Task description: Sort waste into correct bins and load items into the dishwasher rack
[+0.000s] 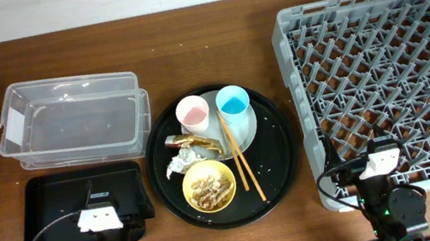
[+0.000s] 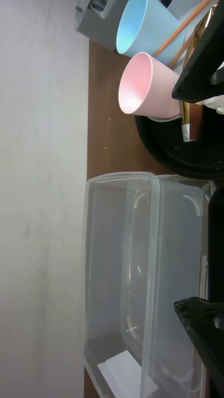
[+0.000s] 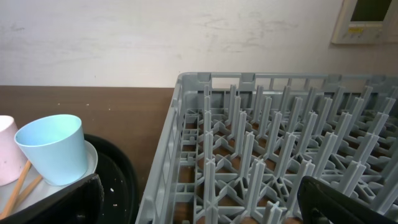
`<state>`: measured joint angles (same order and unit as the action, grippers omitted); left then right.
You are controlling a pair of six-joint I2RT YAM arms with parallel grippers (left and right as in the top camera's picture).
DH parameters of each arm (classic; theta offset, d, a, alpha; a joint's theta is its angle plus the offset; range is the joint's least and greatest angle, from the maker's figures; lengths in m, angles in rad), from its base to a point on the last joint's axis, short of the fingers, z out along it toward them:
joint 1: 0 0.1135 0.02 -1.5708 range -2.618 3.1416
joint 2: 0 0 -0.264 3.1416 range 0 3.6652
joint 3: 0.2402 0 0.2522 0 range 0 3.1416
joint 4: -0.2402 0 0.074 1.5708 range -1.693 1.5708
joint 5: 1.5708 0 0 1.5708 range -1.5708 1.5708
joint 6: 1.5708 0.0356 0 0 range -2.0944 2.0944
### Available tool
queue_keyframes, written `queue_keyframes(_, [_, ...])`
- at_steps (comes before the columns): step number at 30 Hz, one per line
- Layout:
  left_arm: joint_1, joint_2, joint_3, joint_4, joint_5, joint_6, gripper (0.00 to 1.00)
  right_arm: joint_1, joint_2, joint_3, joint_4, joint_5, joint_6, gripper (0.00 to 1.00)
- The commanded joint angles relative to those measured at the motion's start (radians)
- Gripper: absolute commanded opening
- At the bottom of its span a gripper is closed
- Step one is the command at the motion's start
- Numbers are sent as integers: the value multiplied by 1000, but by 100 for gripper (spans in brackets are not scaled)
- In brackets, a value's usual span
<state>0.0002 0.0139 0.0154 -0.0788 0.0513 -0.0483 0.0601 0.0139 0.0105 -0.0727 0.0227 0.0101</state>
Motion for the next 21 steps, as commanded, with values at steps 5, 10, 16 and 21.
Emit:
queue_keyframes(5, [-4,-2,-6,-1,-7,12,100,5,-6,-5,-7,12,-3,98])
queue_keyframes(10, [-4,-2,-6,9,17,11,100,5,-6,-5,-7,12,-3,98])
queue_keyframes(16, [-4,-2,-6,8,57,11,100,5,-6,-5,-7,12,-3,98])
queue_keyframes(21, [-4,-2,3,46,168,11,99,5,-6,-5,-7,12,-3,98])
